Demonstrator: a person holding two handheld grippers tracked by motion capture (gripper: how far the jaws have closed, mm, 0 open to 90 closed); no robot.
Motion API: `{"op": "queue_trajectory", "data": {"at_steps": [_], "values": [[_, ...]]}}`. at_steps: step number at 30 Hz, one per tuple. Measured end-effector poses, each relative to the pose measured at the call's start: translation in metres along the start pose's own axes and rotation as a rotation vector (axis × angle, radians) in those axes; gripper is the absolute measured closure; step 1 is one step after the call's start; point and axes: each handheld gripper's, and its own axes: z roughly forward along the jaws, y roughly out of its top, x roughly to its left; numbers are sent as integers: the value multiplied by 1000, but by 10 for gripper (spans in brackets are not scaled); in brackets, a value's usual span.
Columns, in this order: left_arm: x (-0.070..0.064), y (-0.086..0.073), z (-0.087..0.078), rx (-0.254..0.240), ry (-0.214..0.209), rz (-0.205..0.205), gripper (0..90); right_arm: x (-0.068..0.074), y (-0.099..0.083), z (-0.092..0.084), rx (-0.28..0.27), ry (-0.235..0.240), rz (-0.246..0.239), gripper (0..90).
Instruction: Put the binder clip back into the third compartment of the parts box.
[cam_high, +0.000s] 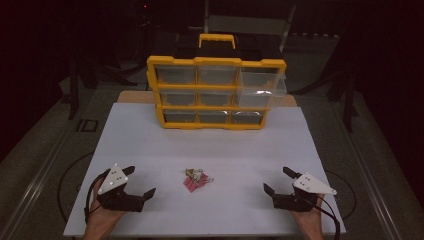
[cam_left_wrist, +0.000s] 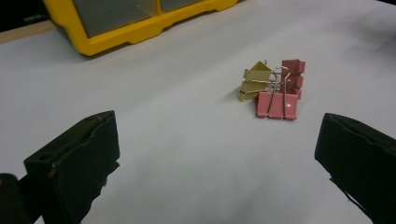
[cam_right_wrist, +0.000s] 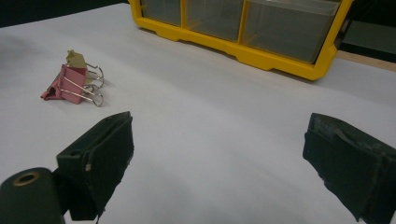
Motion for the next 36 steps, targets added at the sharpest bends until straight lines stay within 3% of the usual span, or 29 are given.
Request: {"op": "queue_trajectory", "data": {"at_steps": [17, 36], "values": [[-21, 14, 36, 77, -86, 36, 6, -1, 0, 0, 3, -5, 1, 84], [-46, 20, 77, 170, -105, 39, 6, 0, 0, 0, 2, -5, -2, 84]]}}
